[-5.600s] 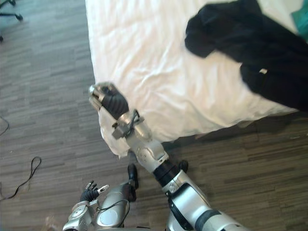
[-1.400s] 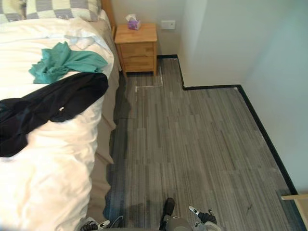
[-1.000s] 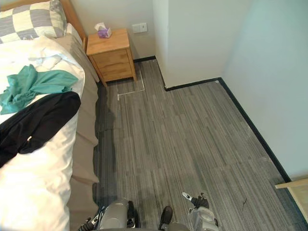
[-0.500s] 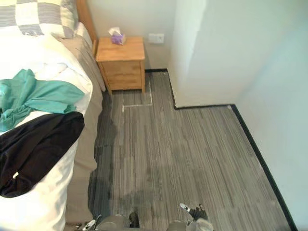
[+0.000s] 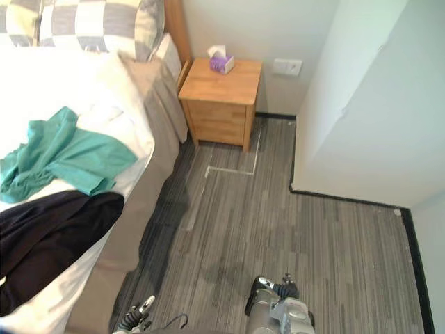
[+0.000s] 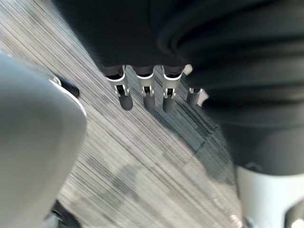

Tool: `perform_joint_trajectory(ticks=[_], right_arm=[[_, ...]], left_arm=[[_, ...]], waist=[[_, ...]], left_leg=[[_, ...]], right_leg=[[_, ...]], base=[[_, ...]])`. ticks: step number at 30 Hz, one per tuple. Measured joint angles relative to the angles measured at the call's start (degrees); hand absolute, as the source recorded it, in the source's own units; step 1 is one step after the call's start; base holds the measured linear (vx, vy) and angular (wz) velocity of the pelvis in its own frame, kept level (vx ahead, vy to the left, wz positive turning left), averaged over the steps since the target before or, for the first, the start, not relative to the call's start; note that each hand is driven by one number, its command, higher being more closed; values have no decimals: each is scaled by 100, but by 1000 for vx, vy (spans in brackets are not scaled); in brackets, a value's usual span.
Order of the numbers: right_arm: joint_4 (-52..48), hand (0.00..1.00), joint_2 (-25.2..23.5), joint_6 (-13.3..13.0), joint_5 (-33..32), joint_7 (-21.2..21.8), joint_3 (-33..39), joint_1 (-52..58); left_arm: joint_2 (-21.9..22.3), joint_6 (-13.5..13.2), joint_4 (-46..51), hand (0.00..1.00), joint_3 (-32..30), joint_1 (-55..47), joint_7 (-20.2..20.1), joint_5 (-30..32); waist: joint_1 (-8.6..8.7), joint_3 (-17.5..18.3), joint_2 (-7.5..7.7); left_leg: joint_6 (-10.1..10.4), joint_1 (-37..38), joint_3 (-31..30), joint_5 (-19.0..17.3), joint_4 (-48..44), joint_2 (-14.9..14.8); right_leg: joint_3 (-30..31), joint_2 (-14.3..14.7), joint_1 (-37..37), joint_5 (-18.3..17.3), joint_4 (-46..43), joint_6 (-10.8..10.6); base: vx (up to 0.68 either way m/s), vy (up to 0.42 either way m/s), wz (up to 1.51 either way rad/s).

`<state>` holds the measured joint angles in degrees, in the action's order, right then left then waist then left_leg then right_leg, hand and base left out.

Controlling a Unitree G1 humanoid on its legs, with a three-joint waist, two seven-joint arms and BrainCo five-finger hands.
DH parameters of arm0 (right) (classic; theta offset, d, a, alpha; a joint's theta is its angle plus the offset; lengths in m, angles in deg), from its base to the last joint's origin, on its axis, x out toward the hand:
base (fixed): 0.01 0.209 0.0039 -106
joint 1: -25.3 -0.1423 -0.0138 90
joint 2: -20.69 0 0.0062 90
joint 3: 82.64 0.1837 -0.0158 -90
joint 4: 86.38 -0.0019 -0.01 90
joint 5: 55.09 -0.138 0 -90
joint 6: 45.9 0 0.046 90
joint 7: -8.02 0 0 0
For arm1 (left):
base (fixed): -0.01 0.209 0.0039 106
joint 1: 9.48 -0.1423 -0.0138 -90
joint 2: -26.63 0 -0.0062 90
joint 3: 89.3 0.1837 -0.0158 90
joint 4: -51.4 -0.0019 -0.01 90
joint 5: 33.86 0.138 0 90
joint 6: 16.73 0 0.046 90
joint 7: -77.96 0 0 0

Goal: Tidy the bed and pick cloth on bed and put in laundry

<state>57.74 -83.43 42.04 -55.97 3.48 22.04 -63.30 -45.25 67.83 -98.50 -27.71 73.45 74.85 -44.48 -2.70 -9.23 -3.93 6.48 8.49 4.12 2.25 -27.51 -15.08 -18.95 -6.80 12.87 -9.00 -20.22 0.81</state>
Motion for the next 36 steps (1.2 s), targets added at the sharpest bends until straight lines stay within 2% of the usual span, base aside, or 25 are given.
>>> perform_joint_trajectory(ticks=[1, 3, 5, 7, 10, 11, 12, 13, 15, 16, 17, 19, 20, 21, 22, 24, 26, 28, 29, 30, 31, 33, 34, 35, 36], right_arm=[[-85, 0, -47, 18, -3, -24, -85, 126], [-91, 0, -75, 45, -15, -68, -88, 191], [-85, 0, -113, 52, -16, -81, -85, 271], [-32, 0, -114, 96, -16, -83, 8, 302], [88, 0, -111, 130, -17, -82, 120, 280], [135, 0, -109, 132, -14, -84, 229, 278], [203, 0, -89, 134, -12, -90, 300, 261], [372, 0, -132, 156, -11, -97, 324, 225], [473, 0, -226, 155, -9, -92, 372, 172], [571, 0, -238, 164, 1, -64, 410, 172], [694, 0, -244, 169, 0, -48, 527, 175], [634, 0, -231, 156, -12, -43, 717, 255], [624, 0, -178, 151, -2, -33, 701, 249], [571, 0, -113, 155, -2, -22, 689, 272], [566, 0, -55, 152, -1, -14, 691, 294], [518, 0, 12, 117, -3, -11, 688, 289], [520, 0, 80, 107, -2, -16, 682, 284], [540, 0, 81, 118, 0, -31, 606, 290], [544, 0, -41, 124, 1, -40, 540, 372], [592, 0, 97, 160, -3, -55, 617, 399], [560, 0, 131, 164, -3, -84, 610, 391], [336, 0, 173, 154, -8, -116, 471, 393], [306, 0, 175, 155, -10, -119, 430, 401], [311, 0, 174, 149, -12, -124, 281, 405], [309, 0, 138, 141, -14, -122, 64, 376]], left_arm=[[14, 20, 10, 0, -83, -82, 80, -3], [16, 80, 12, 0, -77, -170, 106, -6], [-6, 120, 21, 0, -83, -220, 111, -79], [13, 120, 41, 0, -72, -204, 118, -135], [-49, 123, 72, 0, 122, -194, 136, -175], [-79, 124, 73, 0, 186, -176, 167, -171], [-105, 127, 63, 0, 197, -157, 182, -171], [-224, 128, 46, 0, 270, -204, 203, -168], [-380, 129, 23, 0, 454, -84, 222, -132], [-424, 143, 8, 0, 476, -87, 217, -108], [-462, 162, 6, 0, 511, -86, 215, -108], [-527, 163, 5, 0, 779, -86, 220, -105], [-596, 174, -4, 0, 935, -63, 222, -94], [-641, 191, -15, 0, 1036, -32, 223, -54], [-635, 202, -23, 0, 1036, -3, 223, -12], [-621, 218, -107, 0, 1047, 48, 232, 8], [-592, 222, -112, 0, 1047, 94, 242, 1], [-549, 203, -110, 0, 1036, 138, 293, -5], [-551, 178, -72, 0, 964, 151, 312, -16], [-344, 160, -130, 0, 741, 289, 361, -45], [-249, 136, -77, 0, 604, 285, 355, -118], [60, 103, 19, 0, 261, 294, 371, -122], [80, 101, 18, 0, 179, 292, 369, -115], [114, 100, 16, 0, 30, 288, 360, -113], [127, 102, 17, 0, -124, 292, 360, -106]], waist=[[-51, -38, 32], [-155, -64, 30], [-201, -74, 112], [-244, -80, 131], [-301, -67, 159], [-301, -49, 190], [-331, -62, 253], [-355, 63, 478], [-223, 93, 548], [-215, 103, 549], [-164, 117, 528], [-46, 88, 491], [30, 89, 530], [50, 92, 558], [58, 68, 518], [143, 14, 428], [196, -18, 368], [209, -22, 402], [197, -19, 638], [132, -96, 491], [16, -69, 444], [24, -79, 259], [20, -78, 254], [10, -76, 292], [-9, -27, 345]], left_leg=[[-38, -588, -212, 514, -1332, -221], [3, -1330, -138, 12, -2745, -402], [-40, -1968, 252, -553, -2997, -355], [-122, -2372, 682, -973, -2567, -271], [-156, -2446, 1396, -1117, -371, 128], [-248, -2402, 1796, -820, 772, 396], [-534, -2303, 2139, -226, 1307, 558], [-823, -2145, 2528, -242, 1472, 823], [-945, -2240, 3239, -683, 882, 612], [-1141, -2136, 3317, -859, 783, 610], [-1157, -1783, 3189, -1055, 976, 764], [-1167, -1270, 2776, -1081, 1406, 948], [-1156, -1044, 2528, -1104, 1573, 1038], [-1152, -719, 2219, -1107, 1752, 1136], [-1131, -426, 1943, -1119, 1888, 1147], [-1123, -57, 1510, -1116, 2023, 1053], [-1112, 51, 1097, -1110, 2021, 912], [-824, 40, 712, -1118, 2043, 835], [-527, 22, 626, -1254, 2085, 970], [-253, 69, 575, -1381, 2199, 737], [-211, -1, 645, -1336, 2185, 701], [-230, -229, 665, -1229, 2040, 602], [-228, -201, 549, -1230, 2076, 557], [-201, -135, 345, -1218, 2179, 506], [-116, -138, 148, -1153, 2238, 516]], right_leg=[[-14, 214, -378, -91, 240, 94], [28, 426, -820, -237, 497, 211], [92, 479, -1317, -263, 917, 220], [184, 467, -1639, -284, 1205, 136], [284, 318, -2030, -360, 1486, -63], [275, 182, -2151, -424, 1556, -224], [294, 48, -2256, -506, 1588, -367], [346, -184, -2357, -482, 1732, -459], [226, -234, -2552, -107, 1845, -425], [268, -242, -2561, -55, 1553, -525], [247, -334, -2427, 3, 573, -751], [484, -600, -1651, 578, -1689, -1382], [579, -672, -1341, 501, -2618, -1382], [474, -844, -1032, 332, -3342, -1129], [251, -959, -867, 146, -3552, -810], [82, -928, -605, -242, -3242, -601], [239, -742, -328, -405, -2416, -624], [828, -459, -252, -238, -862, -726], [1474, -463, -355, 476, 367, -719], [1339, -348, -372, 523, 255, -578], [1271, -348, -404, 434, 303, -579], [1246, -219, -476, 165, -185, -650], [1378, -182, -478, 102, -376, -688], [1548, -118, -545, -20, -570, -558], [1476, -158, -659, -192, -572, -561]], base=[[285, -240, -19], [265, -196, -29], [317, -140, -25], [331, -56, -27], [426, 58, -24], [536, 122, -11], [677, 138, -19], [570, 95, -15], [649, 102, 24], [730, 216, 61], [492, 195, 73], [523, 134, 113], [660, 10, 148], [636, -76, 158], [513, -81, 137], [404, -219, 152], [351, -338, 155], [198, -393, 149], [215, -474, 168], [200, -418, 144], [175, -337, 107], [134, -260, 116], [122, -194, 127], [109, -189, 111], [88, -142, 96]])
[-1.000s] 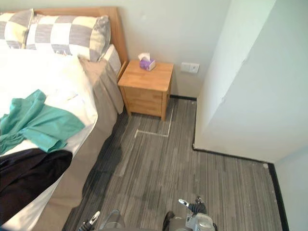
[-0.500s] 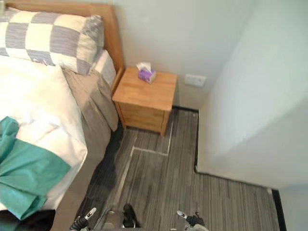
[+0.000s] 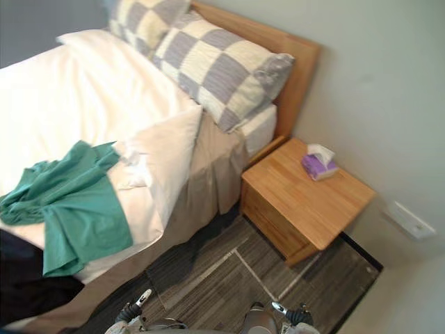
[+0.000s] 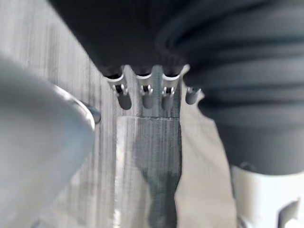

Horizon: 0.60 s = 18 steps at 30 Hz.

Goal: Tidy the bed and pick cloth on bed and put in laundry

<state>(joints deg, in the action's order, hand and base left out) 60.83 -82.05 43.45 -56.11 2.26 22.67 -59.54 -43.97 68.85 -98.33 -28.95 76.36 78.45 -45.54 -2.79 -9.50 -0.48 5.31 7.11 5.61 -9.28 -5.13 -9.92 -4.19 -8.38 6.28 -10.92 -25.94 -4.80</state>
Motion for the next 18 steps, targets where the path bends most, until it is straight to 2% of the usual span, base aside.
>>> perform_joint_trajectory(ticks=[2, 3, 5, 6, 7, 8, 9, 11, 12, 13, 15, 18], right_arm=[[6, 0, -128, -24, 1, 6, -288, -49], [15, 0, -242, -34, -2, 20, -322, -89], [-3, 0, -271, -39, 20, 44, -338, -124], [-29, 0, -213, -35, 19, 39, -347, -73], [-33, 0, -171, -19, 20, 35, -377, -70], [-30, 0, -160, -10, 21, 31, -405, -68], [-40, 0, -172, -11, 21, 32, -396, -88], [-57, 0, -213, -18, 21, 33, -332, -140], [11, 0, -230, -19, 22, 40, -242, -249], [88, 0, -245, -14, 21, 41, -195, -299], [162, 0, -293, -11, 27, 40, -92, -314], [232, 0, -311, -12, 119, 42, -78, -310]], left_arm=[[1, 1, 0, 0, -264, -9, 8, -13], [5, 3, 2, 0, -268, -13, 0, -10], [1, 0, 72, 0, -295, -11, -8, -12], [60, -4, 191, 0, -305, -35, 5, -67], [61, -8, 238, 0, -300, -96, 7, -80], [51, -23, 245, 0, -243, -225, 16, -93], [43, -38, 245, 0, -189, -305, 24, -99], [47, -22, 209, 0, -170, -346, 32, -97], [25, -29, 195, 0, -68, -386, 59, -103], [-50, -31, 139, 0, 25, -391, 78, -102], [-179, -25, 90, 0, 251, -395, 96, -104], [-188, -30, -4, 0, 289, -464, 114, -108]], waist=[[-97, 9, 77], [-97, -2, 62], [18, -37, 77], [20, -81, 36], [-22, -70, -32], [-24, -25, -122], [-20, 43, -79], [-30, 83, -168], [-62, 91, -175], [-109, 64, -92], [-133, 44, -39], [-143, 58, -31]], left_leg=[[51, -59, -184, 23, -73, 20], [80, -271, -280, 11, -412, 42], [40, -907, -271, -37, -1559, 72], [43, -1369, 226, -35, -2456, -129], [41, -1463, 625, -35, -2691, -285], [6, -1460, 1283, -45, -2700, -457], [-90, -1408, 1679, -77, -2529, -508], [-156, -1293, 2109, -85, -1880, -433], [-281, -1160, 2168, 41, -1278, -257], [-317, -1064, 2188, 327, -898, -79], [-320, -829, 2183, 659, -253, 154], [-259, -522, 2220, 847, 113, 218]], right_leg=[[-269, -75, -278, -228, 251, 75], [-486, -139, -511, -338, 477, 81], [-901, -343, -804, -407, 664, 6], [-1268, -378, -1073, -402, 811, 7], [-1415, -375, -1212, -402, 877, 9], [-1570, -372, -1340, -376, 988, -36], [-1604, -362, -1353, -346, 1081, -77], [-1719, -309, -1302, -166, 1338, -79], [-1710, -273, -1282, 23, 1514, -48], [-1709, -283, -1289, 166, 1692, -24], [-1717, -293, -1457, 281, 2019, -31], [-1703, -287, -1640, 344, 2152, -44]], base=[[41, -150, 79], [34, -134, 99], [-11, -30, 127], [-46, -3, 117], [-13, -6, 97], [29, -6, 60], [53, -1, 55], [46, 15, 32], [80, 16, 18], [78, -1, 12], [55, -12, 19], [31, -21, -4]])
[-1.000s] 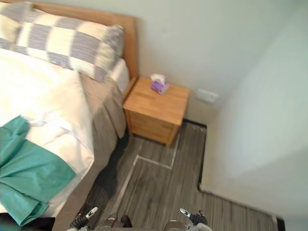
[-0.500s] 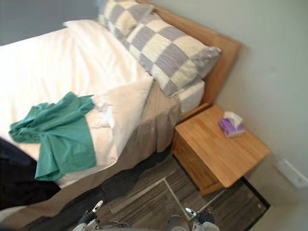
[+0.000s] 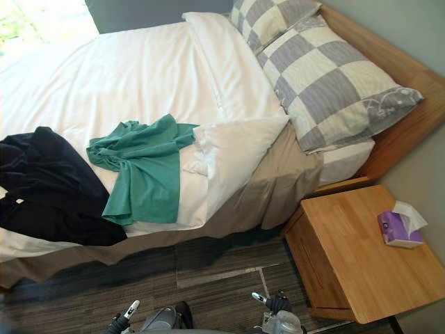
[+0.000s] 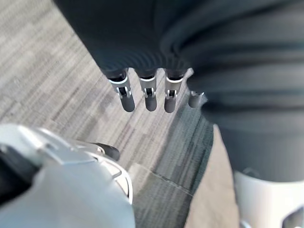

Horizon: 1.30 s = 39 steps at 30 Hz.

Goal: Tidy the bed and pick cloth on bed and put in laundry

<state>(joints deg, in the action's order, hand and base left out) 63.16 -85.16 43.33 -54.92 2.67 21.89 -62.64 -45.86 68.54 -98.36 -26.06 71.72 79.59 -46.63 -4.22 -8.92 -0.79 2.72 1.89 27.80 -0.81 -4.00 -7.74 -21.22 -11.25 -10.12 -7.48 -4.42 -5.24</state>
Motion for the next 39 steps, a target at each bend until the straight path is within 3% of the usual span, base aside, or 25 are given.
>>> perform_joint_trajectory(ticks=[2, 4, 5, 6, 7, 8, 9, 10, 11, 12, 13, 14, 17, 19, 23, 29, 35, 39], right_arm=[[41, 0, -4, -2, 11, -1, 91, 46], [79, 0, 3, 8, 11, -10, 198, 54], [74, 0, 11, 18, 11, -10, 227, 96], [-2, 0, 41, 18, -25, -7, 296, 93], [-29, 0, 38, 20, -26, -7, 294, 37], [-77, 0, 51, 18, -27, -3, 296, 4], [-124, 0, -23, 18, -35, -4, 256, -10], [-110, 0, -83, 22, -40, -5, 213, -10], [-86, 0, -179, 20, -52, -9, 206, -20], [-70, 0, -201, 17, -97, -13, 209, -22], [-67, 0, -194, 13, -131, -14, 200, -19], [-26, 0, -153, -8, -156, -30, 189, -18], [-4, 0, 72, -28, -181, -63, -42, -107], [-19, 0, 122, -30, -185, -114, -190, -93], [-451, 0, 59, -42, -217, -176, -440, 58], [-3881, 0, -52, -118, 51, -323, -605, 639], [-5173, 0, 685, -269, 630, -629, -433, -124], [-5262, 0, 1547, -280, 900, -648, -914, -1278]], left_arm=[[-19, 4, -33, 0, 37, -37, -2, 2], [-130, 0, -123, 0, 124, -54, -7, 1], [-244, 19, -130, 0, 306, -48, -11, 11], [-267, 39, -184, 0, 508, -61, -3, 46], [-334, 46, -246, 0, 607, -58, -4, 51], [-421, 76, -282, 0, 739, -42, -6, 81], [-536, 79, -289, 0, 811, 4, 0, 107], [-586, 75, -279, 0, 814, 12, -2, 105], [-696, 61, -245, 0, 816, 60, 0, 104], [-736, 76, -277, 0, 807, 119, 2, 105], [-726, 75, -282, 0, 795, 158, 5, 106], [-598, 70, -309, 0, 743, 168, 15, 105], [-337, 41, -338, 0, 437, 241, 16, 160], [-285, 18, -335, 0, 377, 270, 21, 289], [-292, -8, -307, 0, 380, 288, 20, 347], [-350, -35, -171, 0, 582, 182, 89, 536], [-679, -76, -123, 0, 1392, 40, 77, 562], [-764, -73, -126, 0, 1664, 39, 77, 630]], waist=[[22, 59, 42], [21, 48, 90], [82, 40, 156], [167, -16, 132], [209, -14, 140], [301, -43, 120], [356, -72, 180], [327, -90, 291], [308, -158, 460], [329, -173, 517], [347, -177, 505], [346, -148, 358], [340, -199, 78], [345, -174, 11], [324, -89, 83], [367, 7, 129], [436, 210, 181], [469, 156, 54]], left_leg=[[62, 314, -7, 240, 567, 97], [19, 522, -7, 251, 898, 300], [-2, 582, -60, 52, 911, 461], [9, 624, -188, -4, 962, 494], [7, 646, -201, -5, 973, 497], [-48, 691, -312, 23, 979, 443], [-47, 708, -384, 20, 981, 339], [-33, 707, -401, 12, 983, 337], [-3, 711, -486, 9, 982, 336], [60, 704, -571, 20, 980, 320], [134, 695, -639, 51, 979, 309], [164, 702, -670, 82, 986, 197], [250, 704, -689, 70, 983, 89], [329, 707, -786, 128, 963, 18], [393, 738, -794, 168, 964, -76], [407, 765, -625, 158, 992, -128], [404, 480, -674, 151, 993, -179], [320, 290, -677, 225, 983, -93]], right_leg=[[-9, 40, -23, -3, 20, -1], [-9, -112, 51, -293, -276, -61], [26, -411, 346, -571, -1053, -135], [283, -589, 808, -597, -2201, -237], [387, -656, 1032, -477, -2634, -294], [528, -693, 1345, -318, -3210, -206], [646, -578, 1465, -532, -2960, -111], [669, -507, 1497, -523, -2629, -102], [821, -398, 1494, -429, -1943, -132], [1000, -213, 1504, -193, -1243, -68], [1157, -87, 1472, 135, -920, 42], [1156, 72, 1267, 273, -630, 69], [1060, 215, 1202, 226, -544, 160], [958, 301, 1069, 201, -439, 193], [833, 403, 815, 196, -202, 201], [952, 461, 776, 218, -87, 218], [1009, 557, 979, 466, 187, 252], [1078, 523, 1173, 641, 254, 242]], base=[[-37, -22, -12], [-15, 40, -9], [-14, 54, -6], [-40, 48, -2], [-26, 44, 6], [10, 42, 37], [49, 20, 39], [79, -64, 42], [77, -100, 33], [121, -151, 37], [179, -152, 25], [191, -141, 0], [188, -101, 5], [143, -106, 16], [96, -85, 24], [-13, -6, -5], [-65, 0, -4], [-45, 13, -5]])
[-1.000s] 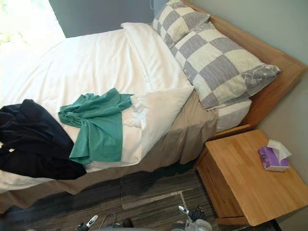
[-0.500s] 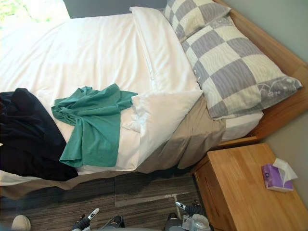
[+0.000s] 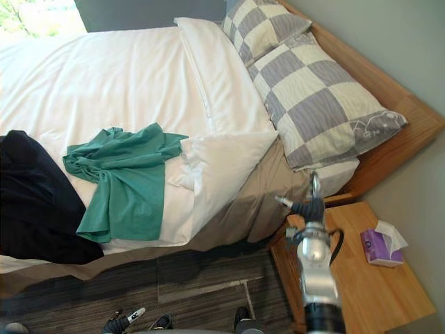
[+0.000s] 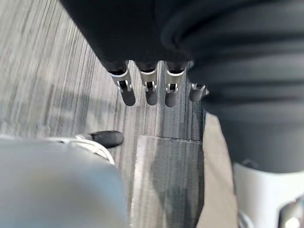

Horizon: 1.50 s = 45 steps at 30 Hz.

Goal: Tidy the bed and pick cloth on bed and put in laundry

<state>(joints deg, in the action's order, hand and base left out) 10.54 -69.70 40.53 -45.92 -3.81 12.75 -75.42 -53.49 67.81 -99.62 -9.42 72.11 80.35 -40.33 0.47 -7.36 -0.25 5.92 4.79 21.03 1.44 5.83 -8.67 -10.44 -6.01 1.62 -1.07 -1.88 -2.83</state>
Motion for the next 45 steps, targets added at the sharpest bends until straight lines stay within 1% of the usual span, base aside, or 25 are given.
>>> perform_joint_trajectory(ticks=[1, 3, 5, 7, 9, 10, 12, 15, 16, 17, 18, 19, 21, 22, 24, 25, 27, 28, 30, 31, 34, 36, 39, 41, 45], right_arm=[[2, 0, 86, 0, 71, -3, -93, -220], [114, 0, 316, -6, 166, 1, -575, -1187], [218, 0, 402, -6, 253, 3, -795, -1748], [381, 0, 579, -8, 358, 4, -1074, -2477], [492, 0, 706, -13, 371, 3, -1156, -2951], [704, 0, 819, -18, 485, 0, -1254, -3402], [801, 0, 888, -19, 572, -10, -1288, -3735], [878, 0, 1040, -18, 574, -21, -1337, -4053], [904, 0, 1039, -18, 573, -23, -1340, -4086], [999, 0, 1035, -17, 574, -28, -1381, -4180], [1021, 0, 1033, -17, 574, -28, -1433, -4200], [1022, 0, 1033, -16, 574, -29, -1456, -4209], [1034, 0, 1034, -15, 577, -33, -1534, -4312], [1042, 0, 1033, -13, 579, -34, -1535, -4318], [1236, 0, 1028, -11, 589, -36, -1577, -4386], [1315, 0, 1029, -10, 598, -36, -1588, -4417], [1715, 0, 1035, 23, 707, -112, -1602, -4553], [1754, 0, 1035, 25, 723, -136, -1602, -4571], [1921, 0, 1041, 13, 798, -229, -1623, -4714], [2110, 100, 1098, 10, 798, -251, -1645, -4883], [2302, 100, 1390, 2, 797, -274, -1748, -5094], [2542, 100, 1476, -38, 795, -326, -1783, -5287], [2865, 100, 1627, -71, 785, -361, -1807, -5434], [3021, 100, 1837, -138, 775, -357, -1861, -5435], [3189, 100, 1935, -152, 721, -356, -1737, -5277]], left_arm=[[-4, -3, 1, 0, 36, 8, 0, 33], [-12, -21, 2, 0, 123, 34, 0, 34], [-19, -22, 4, 0, 176, 96, 3, 29], [-49, -29, 5, 0, 269, 173, 8, 20], [-89, -30, 2, 0, 343, 252, 9, 13], [-107, -49, 7, 0, 346, 295, 10, -30], [-118, -53, 10, 0, 346, 345, 13, -102], [-122, -128, 18, 0, 347, 462, 20, -151], [-122, -143, 22, 0, 349, 474, 23, -165], [-122, -160, 34, 0, 349, 521, 27, -186], [-122, -170, 109, 0, 362, 539, 29, -205], [-123, -179, 139, 0, 380, 541, 31, -213], [-153, -265, 171, 0, 553, 667, 44, -330], [-153, -270, 179, 0, 562, 689, 45, -346], [-152, -277, 257, 0, 621, 765, 48, -370], [-154, -282, 259, 0, 639, 779, 49, -375], [-165, -332, 256, 0, 799, 878, 55, -425], [-164, -350, 254, 0, 809, 904, 55, -428], [-182, -400, 254, 0, 966, 991, 58, -564], [-180, -402, 253, 0, 1010, 1042, 57, -643], [-171, -432, 250, 0, 1130, 1168, 58, -661], [-192, -505, 250, 0, 1228, 1213, 57, -768], [-192, -520, 250, 0, 1279, 1249, 54, -878], [-220, -536, 250, 0, 1416, 1278, 48, -879], [-222, -545, 254, 0, 1466, 1284, 47, -880]], waist=[[0, -41, -20], [-9, -181, -80], [-25, -339, -91], [-130, -505, -102], [-142, -694, -107], [-161, -819, -82], [-160, -944, -86], [-153, -1134, -130], [-153, -1154, -133], [-166, -1319, -144], [-164, -1396, -178], [-160, -1409, -189], [-148, -1643, -282], [-148, -1689, -291], [-156, -1871, -359], [-155, -1899, -371], [-160, -1988, -478], [-170, -2001, -492], [-227, -2038, -553], [-240, -2061, -601], [-299, -2104, -688], [-309, -2111, -706], [-314, -2111, -716], [-299, -2111, -732], [-298, -2099, -751]], left_leg=[[-11, -5, 0, 16, -14, 10], [-48, -196, -66, 103, -22, 26], [-70, -272, -121, 155, -22, 25], [-90, -438, -168, 217, -21, 21], [-108, -549, -303, 271, -20, 23], [-117, -698, -375, 321, -20, 23], [-122, -863, -456, 390, -20, 26], [-146, -1169, -595, 493, -21, 37], [-143, -1205, -601, 510, -22, 38], [-146, -1219, -601, 529, -23, 40], [-158, -1311, -624, 550, -24, 52], [-161, -1372, -633, 564, -24, 58], [-201, -1601, -693, 641, -24, 96], [-201, -1624, -705, 654, -24, 102], [-225, -1843, -783, 730, -24, 131], [-230, -1879, -790, 742, -25, 135], [-253, -2085, -917, 820, -24, 179], [-257, -2114, -930, 832, -23, 183], [-261, -2286, -968, 879, -22, 198], [-266, -2378, -1004, 922, -22, 208], [-267, -2495, -1067, 975, -20, 222], [-270, -2586, -1091, 1015, -19, 225], [-271, -2601, -1133, 1045, -16, 234], [-271, -2597, -1215, 1075, -16, 256], [-270, -2498, -1283, 1100, -11, 269]], right_leg=[[8, -5, 25, 24, 2, 9], [9, -19, 185, 116, 2, 30], [-6, -16, 240, 153, 3, 36], [-24, -12, 397, 204, -9, 60], [-118, -24, 436, 219, -19, 55], [-139, -29, 580, 219, -77, 56], [-139, -35, 727, 219, -132, 56], [-139, -52, 988, 219, -231, 57], [-139, -54, 1031, 219, -238, 57], [-129, -61, 1072, 217, -289, 61], [-129, -75, 1165, 211, -343, 70], [-130, -83, 1229, 210, -365, 70], [-134, -133, 1495, 210, -496, 70], [-134, -141, 1523, 206, -522, 72], [-137, -192, 1768, 182, -684, 81], [-137, -199, 1809, 178, -715, 80], [-152, -250, 2002, 152, -834, 69], [-152, -256, 2031, 148, -850, 64], [-152, -278, 2224, 142, -926, 57], [-162, -294, 2328, 140, -974, 54], [-178, -315, 2439, 133, -1041, 46], [-179, -325, 2542, 133, -1098, 46], [-180, -337, 2563, 127, -1146, 47], [-202, -371, 2561, 73, -1247, 50], [-250, -399, 2448, 32, -1310, 57]], base=[[-12, 19, -3], [-50, 9, 5], [-70, -4, 10], [-72, -4, 12], [-61, 0, 26], [-63, 5, 28], [-43, -1, 23], [-12, -3, 21], [7, -1, 14], [-6, 5, 6], [-6, 5, 5], [-17, 19, 11], [-17, 22, 13], [-38, 24, 16], [-26, 24, 16], [-17, 17, 20], [-24, 22, 24], [-21, 22, 18], [-37, 10, 11], [-41, 3, 11], [-22, -3, 10], [-24, -14, 5], [-10, -19, 5], [0, -21, 15], [1, -27, 11]])
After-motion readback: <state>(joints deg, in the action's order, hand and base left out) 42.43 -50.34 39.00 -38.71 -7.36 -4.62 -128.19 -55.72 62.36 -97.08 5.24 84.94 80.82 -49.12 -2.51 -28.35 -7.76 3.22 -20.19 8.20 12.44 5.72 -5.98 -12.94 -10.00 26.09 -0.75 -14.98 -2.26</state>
